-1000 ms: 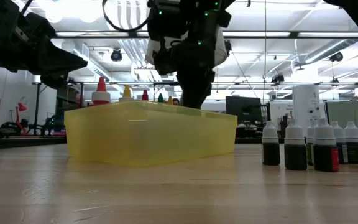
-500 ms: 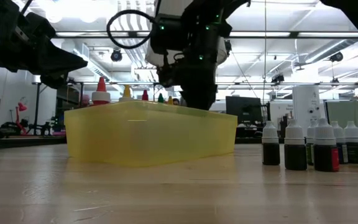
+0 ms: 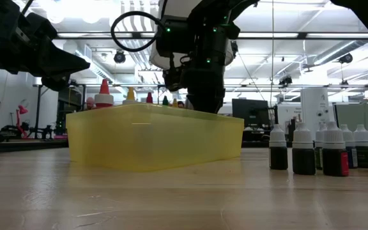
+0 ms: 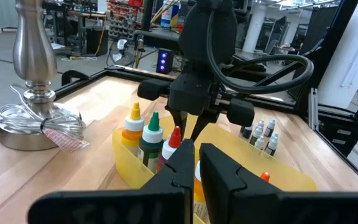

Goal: Pick & Place food coloring
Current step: Put the small right black food coloring bottle into the yellow bin, then put the small right green food coloring bottle into the yellow bin

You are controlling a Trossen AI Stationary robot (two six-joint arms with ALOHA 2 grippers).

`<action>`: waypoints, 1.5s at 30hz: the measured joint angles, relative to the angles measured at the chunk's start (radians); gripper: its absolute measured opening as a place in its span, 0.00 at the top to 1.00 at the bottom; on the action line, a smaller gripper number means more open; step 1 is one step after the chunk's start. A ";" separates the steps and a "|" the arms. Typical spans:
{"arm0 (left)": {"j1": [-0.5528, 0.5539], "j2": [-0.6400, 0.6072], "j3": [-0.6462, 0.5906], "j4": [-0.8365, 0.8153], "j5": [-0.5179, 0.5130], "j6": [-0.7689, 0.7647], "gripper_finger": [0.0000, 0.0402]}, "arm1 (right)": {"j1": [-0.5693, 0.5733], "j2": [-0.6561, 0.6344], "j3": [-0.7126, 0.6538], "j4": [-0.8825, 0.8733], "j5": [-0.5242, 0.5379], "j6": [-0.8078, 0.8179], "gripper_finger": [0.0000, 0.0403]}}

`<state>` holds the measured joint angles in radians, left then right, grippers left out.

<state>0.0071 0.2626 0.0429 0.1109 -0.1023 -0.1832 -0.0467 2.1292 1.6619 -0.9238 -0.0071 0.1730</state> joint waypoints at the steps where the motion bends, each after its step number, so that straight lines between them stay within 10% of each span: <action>1: 0.000 0.000 0.000 0.000 0.000 0.000 1.00 | 0.000 0.000 0.000 0.001 0.000 0.000 0.82; 45: 0.000 0.000 0.000 0.000 0.000 0.000 1.00 | 0.074 -0.293 -0.021 -0.019 -0.002 -0.008 0.65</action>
<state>0.0071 0.2623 0.0429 0.1112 -0.1021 -0.1830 0.0269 1.8362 1.6405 -0.9428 -0.0092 0.1652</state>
